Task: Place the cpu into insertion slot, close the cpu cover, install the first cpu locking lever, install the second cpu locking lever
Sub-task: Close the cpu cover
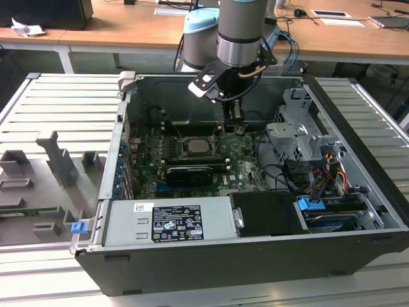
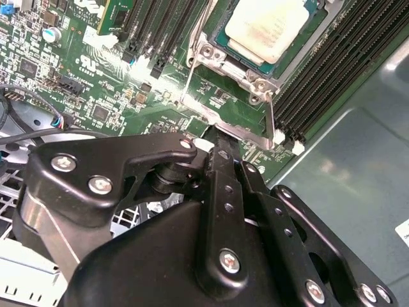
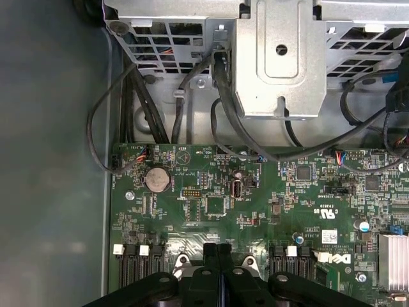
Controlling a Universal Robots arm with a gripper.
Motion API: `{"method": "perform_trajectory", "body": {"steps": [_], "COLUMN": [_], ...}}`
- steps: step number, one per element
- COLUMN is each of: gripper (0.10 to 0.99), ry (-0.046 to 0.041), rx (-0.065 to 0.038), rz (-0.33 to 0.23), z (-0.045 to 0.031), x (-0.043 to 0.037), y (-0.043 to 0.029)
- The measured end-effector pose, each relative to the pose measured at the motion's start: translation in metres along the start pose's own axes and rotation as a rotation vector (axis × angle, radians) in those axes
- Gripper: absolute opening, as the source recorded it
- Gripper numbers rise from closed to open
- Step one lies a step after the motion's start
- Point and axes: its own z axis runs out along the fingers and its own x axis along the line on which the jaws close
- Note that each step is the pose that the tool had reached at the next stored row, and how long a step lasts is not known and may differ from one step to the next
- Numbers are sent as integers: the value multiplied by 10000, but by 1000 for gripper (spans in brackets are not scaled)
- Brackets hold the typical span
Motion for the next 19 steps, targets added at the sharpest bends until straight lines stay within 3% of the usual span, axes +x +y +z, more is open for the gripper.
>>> {"method": "perform_trajectory", "body": {"steps": [8, 11, 19], "gripper": [106, 106, 106], "ry": [0, 0, 0], "rx": [0, 0, 0], "rz": [0, 0, 0], "z": [0, 2, 4], "x": [0, 1, 2], "y": [-37, -103, -138]}}
